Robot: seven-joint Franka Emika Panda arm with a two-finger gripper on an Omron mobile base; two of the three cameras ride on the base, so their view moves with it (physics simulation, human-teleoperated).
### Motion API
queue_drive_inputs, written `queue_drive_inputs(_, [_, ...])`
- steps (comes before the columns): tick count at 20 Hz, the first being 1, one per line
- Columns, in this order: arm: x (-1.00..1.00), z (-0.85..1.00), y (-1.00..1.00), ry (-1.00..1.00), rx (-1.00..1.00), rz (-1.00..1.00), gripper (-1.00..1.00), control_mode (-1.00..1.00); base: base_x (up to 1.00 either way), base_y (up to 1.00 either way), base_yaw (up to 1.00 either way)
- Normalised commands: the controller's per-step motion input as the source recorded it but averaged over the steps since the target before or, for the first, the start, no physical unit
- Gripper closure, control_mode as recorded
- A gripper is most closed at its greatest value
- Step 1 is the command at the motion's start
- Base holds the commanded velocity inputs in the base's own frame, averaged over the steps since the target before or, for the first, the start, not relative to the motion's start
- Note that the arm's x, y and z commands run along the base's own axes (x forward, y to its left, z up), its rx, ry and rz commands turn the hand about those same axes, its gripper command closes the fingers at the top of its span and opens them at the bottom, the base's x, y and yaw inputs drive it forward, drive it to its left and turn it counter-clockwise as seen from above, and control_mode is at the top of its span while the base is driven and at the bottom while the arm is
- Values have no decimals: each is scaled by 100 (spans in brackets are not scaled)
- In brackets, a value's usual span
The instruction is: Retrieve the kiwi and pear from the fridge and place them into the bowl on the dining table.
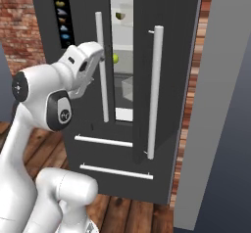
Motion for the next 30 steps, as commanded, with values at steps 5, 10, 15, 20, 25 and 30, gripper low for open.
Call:
queue_drive_inputs(5, [31, 7, 8, 27, -18, 0, -100, -100, 0, 0, 0])
queue_drive_inputs(10, [37, 8, 4, 34, -10, -3, -100, -100, 0, 0, 0])
queue_drive_inputs(15, [22, 0, 3, 11, -8, -12, -100, -100, 0, 0, 0])
queue_drive_inputs(20, [11, -11, 0, 0, -10, -17, -100, -100, 0, 0, 0])
queue_drive_inputs(25, [16, -24, 0, -1, -8, -16, -100, -100, 0, 0, 0])
queue_drive_inputs(30, [33, -19, -1, 0, -4, -12, -100, -100, 0, 0, 0])
